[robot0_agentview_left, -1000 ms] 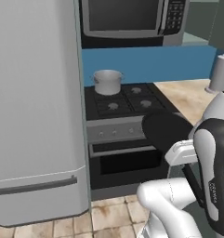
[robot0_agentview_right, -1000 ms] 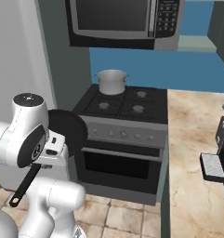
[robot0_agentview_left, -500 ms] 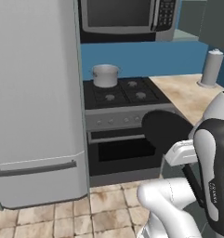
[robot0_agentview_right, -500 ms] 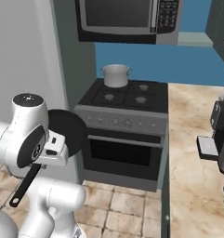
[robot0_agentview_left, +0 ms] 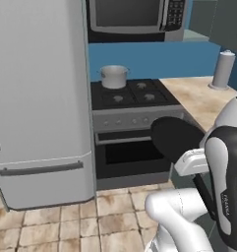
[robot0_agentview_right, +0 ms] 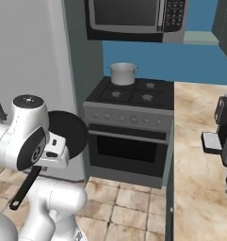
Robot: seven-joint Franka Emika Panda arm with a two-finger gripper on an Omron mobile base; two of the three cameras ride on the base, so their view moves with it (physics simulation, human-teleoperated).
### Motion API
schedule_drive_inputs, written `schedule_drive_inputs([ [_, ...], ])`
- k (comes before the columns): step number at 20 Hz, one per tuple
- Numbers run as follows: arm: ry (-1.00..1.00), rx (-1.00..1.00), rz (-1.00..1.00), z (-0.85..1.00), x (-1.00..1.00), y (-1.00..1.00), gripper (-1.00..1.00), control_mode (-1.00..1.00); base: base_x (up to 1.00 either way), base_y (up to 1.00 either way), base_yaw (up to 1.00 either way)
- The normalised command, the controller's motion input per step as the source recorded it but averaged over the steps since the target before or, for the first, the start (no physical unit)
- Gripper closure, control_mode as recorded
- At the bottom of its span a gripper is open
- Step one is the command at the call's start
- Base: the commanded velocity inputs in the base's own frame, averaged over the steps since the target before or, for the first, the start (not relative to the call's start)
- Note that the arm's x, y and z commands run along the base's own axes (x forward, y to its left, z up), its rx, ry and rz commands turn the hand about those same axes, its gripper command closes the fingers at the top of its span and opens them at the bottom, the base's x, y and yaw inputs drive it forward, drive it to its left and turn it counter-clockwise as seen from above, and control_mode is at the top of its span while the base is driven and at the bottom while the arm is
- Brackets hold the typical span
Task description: Move the pot and pan from the stove into the sink.
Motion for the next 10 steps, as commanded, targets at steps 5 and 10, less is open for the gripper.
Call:
schedule_drive_inputs([
  [5, 0.0, 0.0, 0.0, 0.0, 0.0, 0.0, 1.0, 1.0, -0.33, -0.03, 0.26],
  [10, 0.0, 0.0, 0.0, 0.0, 0.0, 0.0, 1.0, 1.0, -0.29, -0.04, 0.34],
])
